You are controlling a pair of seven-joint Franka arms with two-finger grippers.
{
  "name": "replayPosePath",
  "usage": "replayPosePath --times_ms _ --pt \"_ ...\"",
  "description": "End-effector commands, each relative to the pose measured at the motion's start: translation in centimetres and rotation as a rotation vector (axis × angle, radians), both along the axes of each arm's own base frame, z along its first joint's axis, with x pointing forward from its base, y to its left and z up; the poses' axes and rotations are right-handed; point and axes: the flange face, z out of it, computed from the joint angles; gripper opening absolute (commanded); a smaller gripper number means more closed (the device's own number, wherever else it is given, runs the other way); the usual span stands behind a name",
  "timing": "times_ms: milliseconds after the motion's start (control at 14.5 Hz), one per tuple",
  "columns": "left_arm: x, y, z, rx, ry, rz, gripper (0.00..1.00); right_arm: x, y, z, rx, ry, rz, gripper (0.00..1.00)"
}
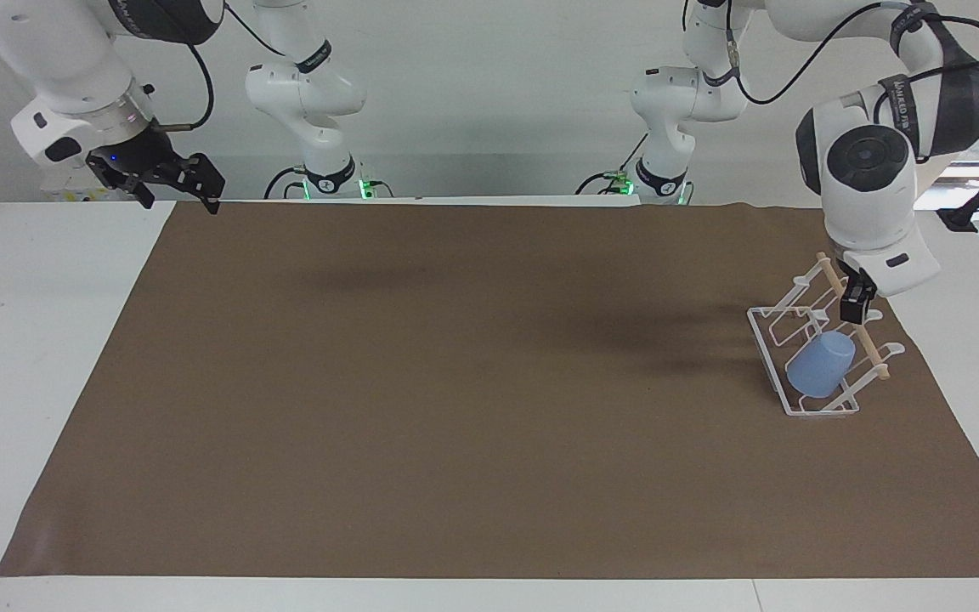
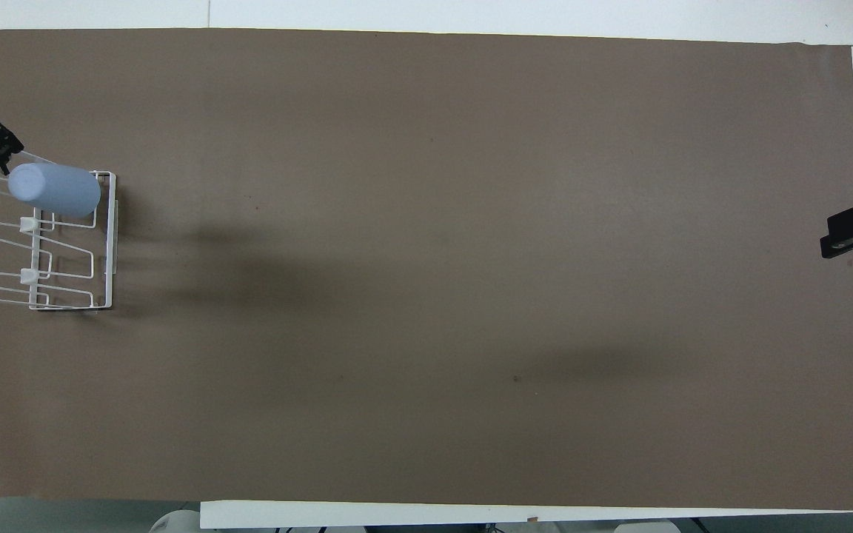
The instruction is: Hang cup on cup holder
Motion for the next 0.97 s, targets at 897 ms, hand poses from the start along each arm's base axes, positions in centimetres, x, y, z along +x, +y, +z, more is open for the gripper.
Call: replayPosePath --times_ms 897 --pt "-4.0 0.0 9.6 -0.565 0.21 -0.767 1.0 -0.6 -0.1 0.1 0.023 0.001 0.012 0.99"
